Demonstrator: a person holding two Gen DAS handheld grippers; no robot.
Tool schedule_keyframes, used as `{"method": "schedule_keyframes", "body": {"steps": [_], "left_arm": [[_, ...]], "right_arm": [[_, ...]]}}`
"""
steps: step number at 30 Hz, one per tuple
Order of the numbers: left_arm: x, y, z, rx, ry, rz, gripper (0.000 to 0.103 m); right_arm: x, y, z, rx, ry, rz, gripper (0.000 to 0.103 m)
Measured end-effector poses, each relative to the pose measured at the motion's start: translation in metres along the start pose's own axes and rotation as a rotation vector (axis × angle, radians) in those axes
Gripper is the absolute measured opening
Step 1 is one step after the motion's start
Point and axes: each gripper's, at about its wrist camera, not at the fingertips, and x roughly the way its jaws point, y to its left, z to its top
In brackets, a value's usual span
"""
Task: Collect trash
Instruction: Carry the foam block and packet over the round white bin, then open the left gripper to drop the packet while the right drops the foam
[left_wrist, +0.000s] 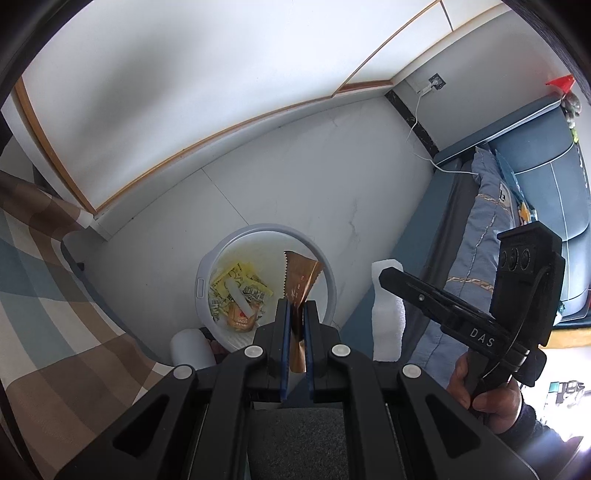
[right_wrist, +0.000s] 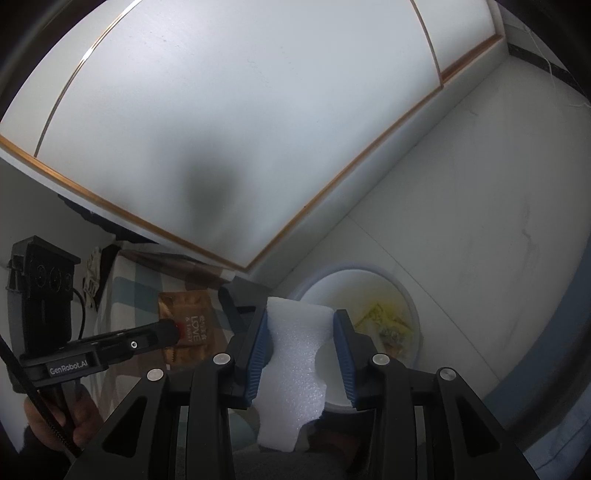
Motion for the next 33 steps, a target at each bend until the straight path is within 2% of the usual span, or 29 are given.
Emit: {"method": "schedule_keyframes", "body": {"steps": [4,6,7,11,20,29,31,33], "left_arm": [[0.011,0.001,0.004,-0.017,0.034,-0.006,0.003],[0.016,0.0,0.006,-0.02,0.048,-0.006,0.003],[0.018,0.0,0.007,-0.024,0.055,-0.006,0.003],[0.028,-0.001,0.009,-0.035,0.083,-0.02,0.003],[0.046,-0.005,0.01,-0.044,0.143,-0.021,0.003],[0.053,-0.012,0.012,-0.009,0.178,0.029,0.005],[0.051,-0.014,0.012,0.004,0.175,0.049,0.011],[0.049,-0.015,0.013,0.006,0.17,0.062,0.026]], "right_arm": [[0.015,-0.005,0.0,0.009,0.032,0.006,0.036],[0.023,-0.005,0.0,0.006,0.051,-0.002,0.042],[0.026,-0.005,0.001,0.007,0.061,-0.005,0.05],[0.035,-0.002,-0.003,0.004,0.077,-0.018,0.064],[0.026,-0.022,-0.008,0.066,0.069,-0.047,0.076],[0.014,-0.03,-0.008,0.087,0.049,-0.065,0.08],[0.012,-0.031,-0.007,0.093,0.047,-0.064,0.08],[0.01,-0.032,-0.007,0.099,0.046,-0.062,0.08]]}}
